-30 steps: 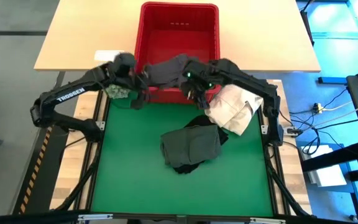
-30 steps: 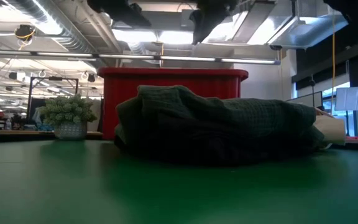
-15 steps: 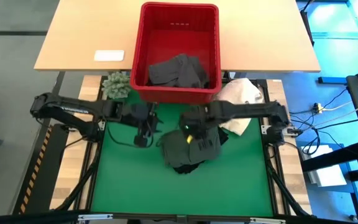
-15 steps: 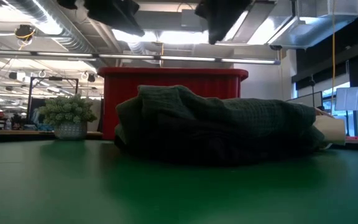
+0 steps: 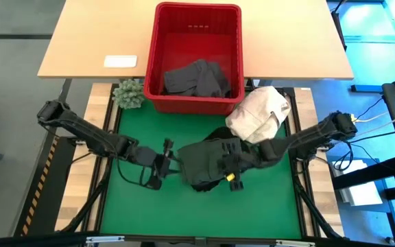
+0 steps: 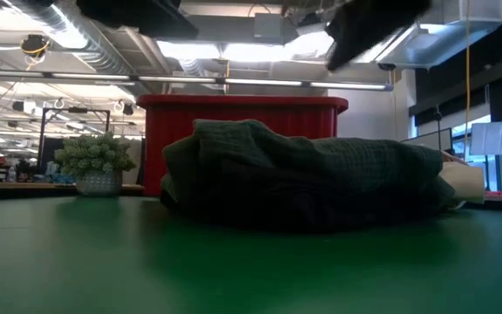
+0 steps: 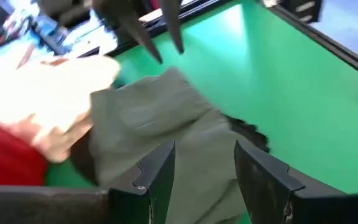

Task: Fold laundry
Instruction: Put the green folded polo shirt into the red bin

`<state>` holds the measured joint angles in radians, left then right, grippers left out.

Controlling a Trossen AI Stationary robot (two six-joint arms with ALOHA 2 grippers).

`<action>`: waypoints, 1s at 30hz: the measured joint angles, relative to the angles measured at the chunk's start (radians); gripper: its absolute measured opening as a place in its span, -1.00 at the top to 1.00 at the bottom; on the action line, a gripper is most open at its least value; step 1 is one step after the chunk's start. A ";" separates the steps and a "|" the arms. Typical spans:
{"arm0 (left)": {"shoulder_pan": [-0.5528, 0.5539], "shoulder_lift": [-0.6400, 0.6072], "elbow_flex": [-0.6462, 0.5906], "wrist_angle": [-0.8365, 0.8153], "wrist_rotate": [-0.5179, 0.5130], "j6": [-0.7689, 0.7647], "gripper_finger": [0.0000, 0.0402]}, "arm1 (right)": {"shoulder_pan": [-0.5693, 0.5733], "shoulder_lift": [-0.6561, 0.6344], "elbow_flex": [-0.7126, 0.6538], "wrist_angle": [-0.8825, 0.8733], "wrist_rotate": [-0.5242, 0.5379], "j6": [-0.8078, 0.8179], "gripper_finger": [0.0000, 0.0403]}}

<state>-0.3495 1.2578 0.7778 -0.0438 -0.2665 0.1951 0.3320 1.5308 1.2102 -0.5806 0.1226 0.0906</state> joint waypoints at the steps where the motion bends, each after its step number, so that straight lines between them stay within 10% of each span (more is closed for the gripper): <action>1: -0.013 0.012 -0.023 0.047 0.002 0.013 0.21 | 0.016 0.004 -0.027 0.022 0.000 0.015 0.45; 12: -0.058 0.237 -0.069 0.267 0.003 0.051 0.20 | 0.090 0.081 -0.145 0.249 0.000 0.010 0.40; 30: -0.043 0.297 -0.038 0.204 0.047 0.072 -0.22 | 0.086 0.089 -0.145 0.241 0.155 -0.021 -0.37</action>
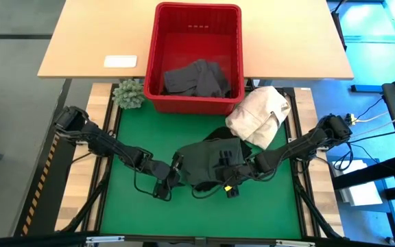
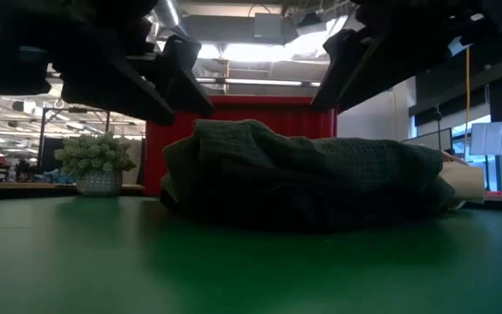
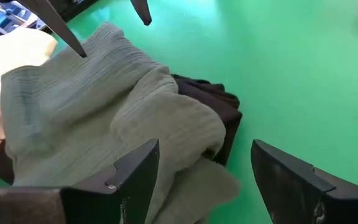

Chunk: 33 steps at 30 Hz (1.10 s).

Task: Fold laundry
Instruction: Put the green folded polo shirt into the red bin

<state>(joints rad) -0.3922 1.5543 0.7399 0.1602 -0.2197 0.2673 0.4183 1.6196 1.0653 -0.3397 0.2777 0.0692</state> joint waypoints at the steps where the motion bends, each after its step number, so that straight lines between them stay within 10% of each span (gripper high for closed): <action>1: -0.003 0.000 0.000 -0.003 -0.006 0.000 -0.23 | 0.000 0.000 0.000 0.000 0.009 -0.005 -0.38; 33: -0.029 0.008 0.000 -0.059 -0.059 -0.056 -0.26 | -0.002 0.000 0.000 0.039 0.082 -0.022 -0.38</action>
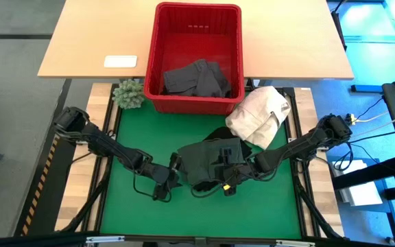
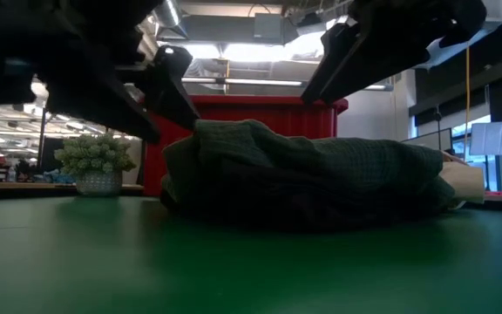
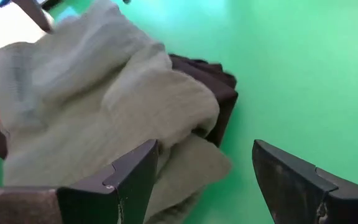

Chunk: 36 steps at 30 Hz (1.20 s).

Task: Fold laundry
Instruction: Put the green folded polo shirt into the red bin

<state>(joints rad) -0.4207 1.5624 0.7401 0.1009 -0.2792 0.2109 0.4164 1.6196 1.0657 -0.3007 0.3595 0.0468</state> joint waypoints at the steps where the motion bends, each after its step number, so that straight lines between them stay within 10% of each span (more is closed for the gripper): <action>1: 0.000 0.004 0.001 -0.001 -0.002 0.000 -0.26 | 0.000 0.000 0.000 0.001 0.006 0.000 -0.38; 36: 0.035 0.116 0.001 0.076 -0.154 0.013 -0.16 | -0.007 0.000 0.000 0.013 0.008 0.001 -0.38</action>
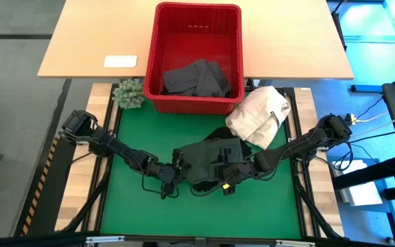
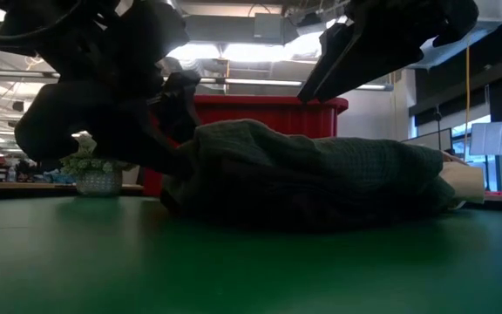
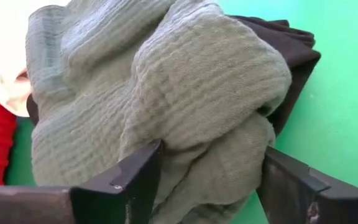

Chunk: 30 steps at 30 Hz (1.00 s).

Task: Fold laundry
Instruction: Put the green folded polo shirt into the red bin

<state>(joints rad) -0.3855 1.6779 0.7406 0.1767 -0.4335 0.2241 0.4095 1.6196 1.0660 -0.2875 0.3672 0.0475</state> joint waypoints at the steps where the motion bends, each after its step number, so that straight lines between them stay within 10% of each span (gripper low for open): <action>1: 0.000 0.000 0.000 0.002 0.000 0.011 -0.12 | 0.000 0.000 0.000 0.000 0.000 0.000 -0.38; 17: 0.002 0.000 -0.001 0.060 -0.054 0.077 0.93 | -0.006 0.000 0.000 0.001 0.000 0.014 -0.38; 30: -0.001 -0.006 0.059 0.057 -0.080 0.168 0.99 | -0.004 0.000 0.000 -0.002 0.017 -0.003 -0.38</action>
<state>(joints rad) -0.3866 1.6718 0.7992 0.2340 -0.5140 0.3925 0.4053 1.6192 1.0660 -0.2893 0.3843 0.0441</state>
